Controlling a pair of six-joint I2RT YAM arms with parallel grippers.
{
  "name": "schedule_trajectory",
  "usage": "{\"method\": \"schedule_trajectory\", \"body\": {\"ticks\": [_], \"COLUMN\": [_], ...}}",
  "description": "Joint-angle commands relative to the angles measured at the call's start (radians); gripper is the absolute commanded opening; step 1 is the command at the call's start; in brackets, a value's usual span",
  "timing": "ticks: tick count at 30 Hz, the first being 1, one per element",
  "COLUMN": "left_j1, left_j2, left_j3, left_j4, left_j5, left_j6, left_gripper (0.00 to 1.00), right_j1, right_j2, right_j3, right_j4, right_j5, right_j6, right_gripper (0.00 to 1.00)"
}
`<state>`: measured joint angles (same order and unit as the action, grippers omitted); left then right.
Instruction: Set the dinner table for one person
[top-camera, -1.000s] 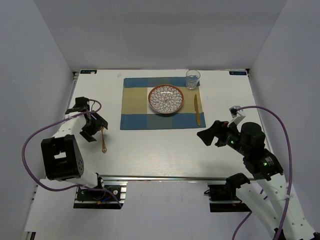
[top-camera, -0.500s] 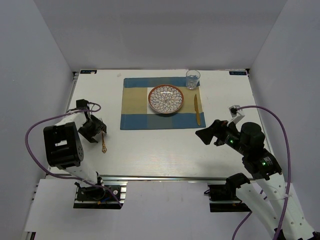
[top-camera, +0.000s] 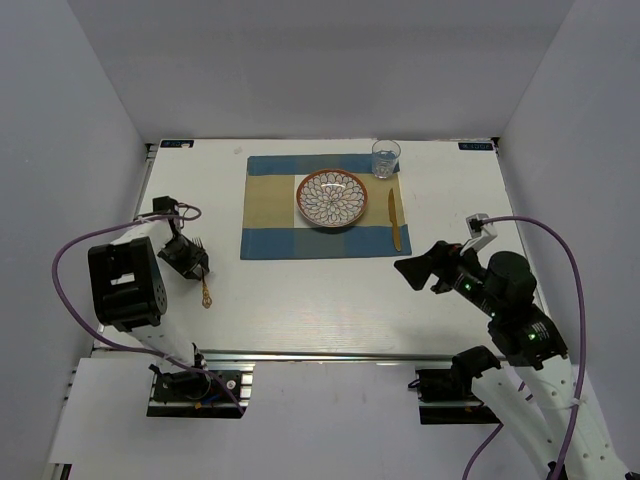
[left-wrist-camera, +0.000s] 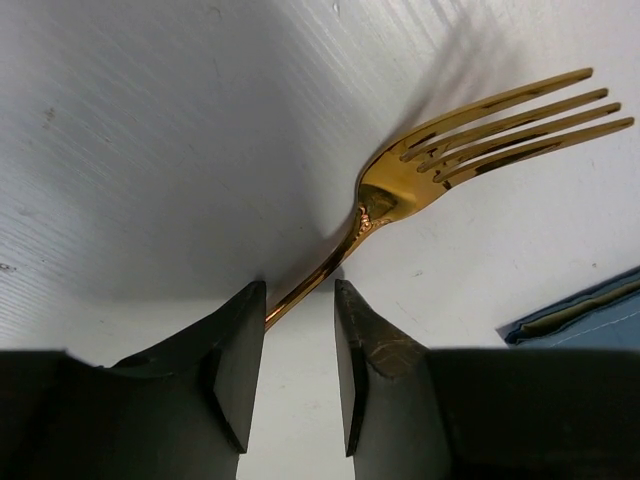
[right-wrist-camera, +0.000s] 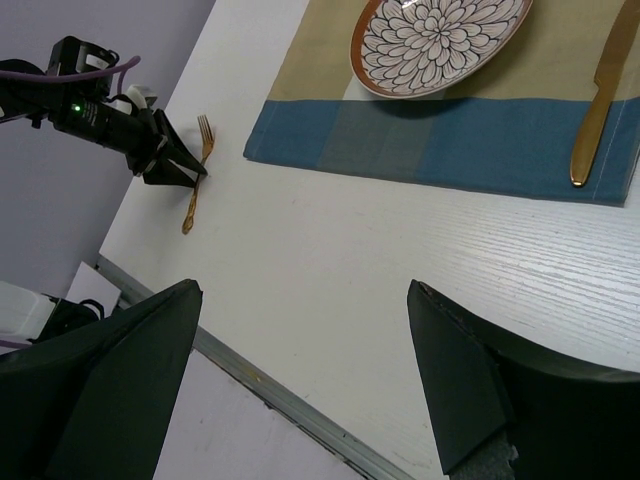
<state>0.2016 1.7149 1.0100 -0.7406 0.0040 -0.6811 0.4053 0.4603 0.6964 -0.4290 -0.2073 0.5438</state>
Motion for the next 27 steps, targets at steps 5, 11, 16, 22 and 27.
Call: {"method": "schedule_trajectory", "body": {"ticks": [5, 11, 16, 22, 27], "left_j1": [-0.018, -0.018, -0.027, -0.047, -0.105], "left_j2": [0.094, 0.182, 0.149, -0.113, -0.097], "left_j3": [-0.053, -0.059, -0.047, 0.039, 0.26], "left_j4": [0.049, 0.07, 0.04, 0.021, -0.051], "left_j5": [-0.085, -0.073, -0.101, -0.044, 0.138], "left_j6": [-0.008, -0.006, -0.005, 0.112, 0.357], "left_gripper": [0.33, 0.0, 0.0, 0.0, 0.0], "right_j1": [-0.005, -0.003, -0.003, -0.002, -0.002], "right_j2": [-0.022, -0.051, -0.069, -0.064, -0.054], "right_j3": [-0.006, -0.005, 0.011, 0.003, -0.014], "right_j4": [0.049, 0.041, 0.013, 0.022, 0.056], "right_j5": [0.017, 0.039, 0.063, 0.051, 0.028], "right_j6": [0.013, 0.018, -0.002, -0.015, -0.015], "right_gripper": [0.89, 0.89, 0.89, 0.89, 0.89]}}
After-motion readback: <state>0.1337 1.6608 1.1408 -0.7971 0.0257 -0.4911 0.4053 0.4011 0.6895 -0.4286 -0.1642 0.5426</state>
